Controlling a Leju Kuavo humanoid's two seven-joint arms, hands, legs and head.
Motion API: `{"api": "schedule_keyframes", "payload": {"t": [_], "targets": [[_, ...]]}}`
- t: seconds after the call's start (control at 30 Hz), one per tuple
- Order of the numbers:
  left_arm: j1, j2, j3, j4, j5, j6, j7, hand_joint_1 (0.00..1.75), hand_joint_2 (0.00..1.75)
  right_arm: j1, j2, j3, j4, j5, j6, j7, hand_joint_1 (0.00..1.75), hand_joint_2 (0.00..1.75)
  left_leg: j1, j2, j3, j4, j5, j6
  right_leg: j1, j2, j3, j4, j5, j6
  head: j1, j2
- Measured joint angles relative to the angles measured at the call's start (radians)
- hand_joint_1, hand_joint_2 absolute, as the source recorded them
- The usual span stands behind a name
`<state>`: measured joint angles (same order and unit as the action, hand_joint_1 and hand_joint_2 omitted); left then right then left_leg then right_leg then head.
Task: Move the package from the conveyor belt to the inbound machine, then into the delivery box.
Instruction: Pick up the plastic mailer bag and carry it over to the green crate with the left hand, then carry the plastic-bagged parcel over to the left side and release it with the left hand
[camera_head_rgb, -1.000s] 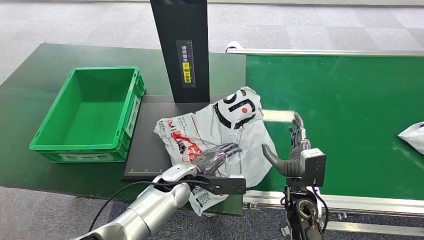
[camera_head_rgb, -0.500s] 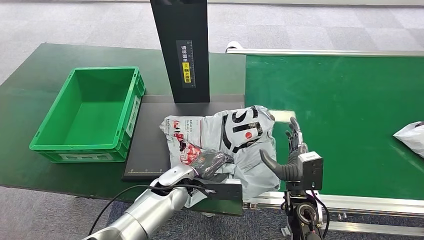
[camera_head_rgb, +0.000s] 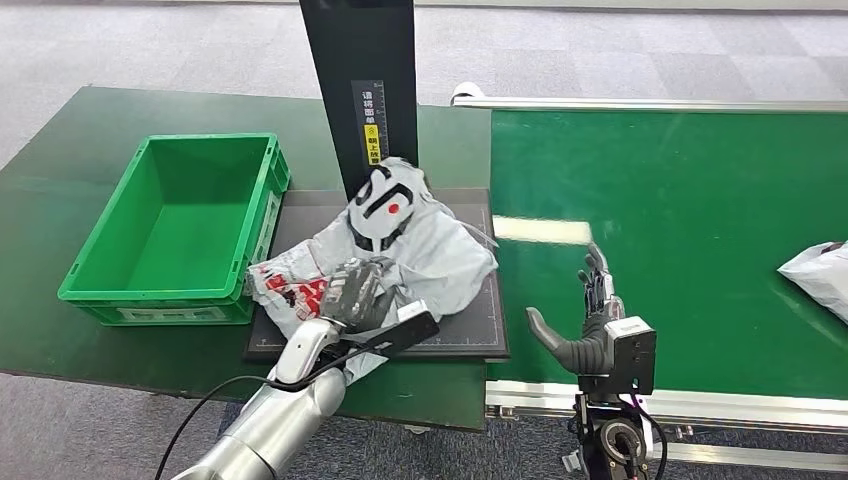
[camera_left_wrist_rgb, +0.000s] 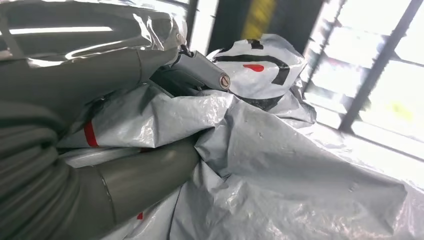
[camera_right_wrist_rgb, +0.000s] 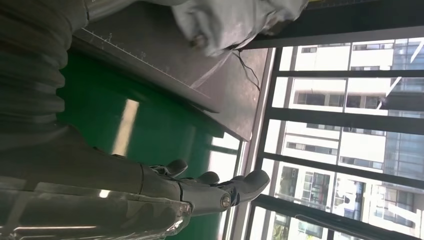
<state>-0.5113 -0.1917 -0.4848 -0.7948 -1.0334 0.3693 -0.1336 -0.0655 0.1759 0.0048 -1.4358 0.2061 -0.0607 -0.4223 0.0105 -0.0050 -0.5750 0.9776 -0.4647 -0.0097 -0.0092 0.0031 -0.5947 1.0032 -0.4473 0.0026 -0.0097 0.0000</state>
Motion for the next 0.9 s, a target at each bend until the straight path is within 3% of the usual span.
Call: {"api": "schedule_keyframes", "payload": {"t": [0.1, 0.23, 0.43, 0.63, 0.9], "targets": [[0.014, 0.017, 0.077, -0.053, -0.014, 0.076, 0.031, 1.75, 1.75, 0.006, 0.0, -0.002, -0.006, 0.002, 0.0, 0.0, 0.0, 1.75, 0.0, 0.0, 0.0, 0.0, 0.0, 0.0, 0.0, 0.0, 0.0, 0.0, 0.0, 0.0, 0.0, 0.0], [0.024, 0.035, 0.169, -0.108, -0.028, 0.097, 0.032, 1.75, 1.75, 0.014, 0.0, -0.004, -0.015, 0.003, 0.0, 0.0, 0.0, 1.75, 0.0, 0.0, 0.0, 0.0, 0.0, 0.0, 0.0, 0.0, 0.0, 0.0, 0.0, 0.0, 0.0, 0.0], [0.042, 0.044, 0.23, -0.157, -0.034, 0.163, 0.021, 1.75, 1.75, 0.017, 0.0, -0.005, -0.02, 0.003, -0.006, -0.001, 0.0, 1.75, 0.0, 0.001, 0.0, 0.0, 0.0, 0.0, 0.0, 0.0, 0.0, 0.0, 0.0, 0.0, 0.0, 0.0], [0.108, 0.067, 0.323, -0.308, 0.022, 0.288, -0.088, 1.75, 1.75, 0.03, 0.0, -0.005, -0.02, -0.005, -0.024, -0.013, 0.0, 1.75, 0.0, 0.001, 0.0, 0.0, 0.0, 0.0, 0.0, 0.0, -0.001, 0.0, 0.0, 0.0, 0.0, 0.0], [0.178, 0.065, 0.45, -0.571, -0.056, 0.3, -0.193, 1.75, 1.75, 0.03, -0.002, -0.005, -0.02, -0.019, -0.042, -0.027, 0.0, 1.75, 0.0, 0.001, 0.0, 0.0, 0.0, 0.0, 0.0, 0.0, 0.0, 0.0, -0.001, 0.0, 0.0, 0.0]]}}
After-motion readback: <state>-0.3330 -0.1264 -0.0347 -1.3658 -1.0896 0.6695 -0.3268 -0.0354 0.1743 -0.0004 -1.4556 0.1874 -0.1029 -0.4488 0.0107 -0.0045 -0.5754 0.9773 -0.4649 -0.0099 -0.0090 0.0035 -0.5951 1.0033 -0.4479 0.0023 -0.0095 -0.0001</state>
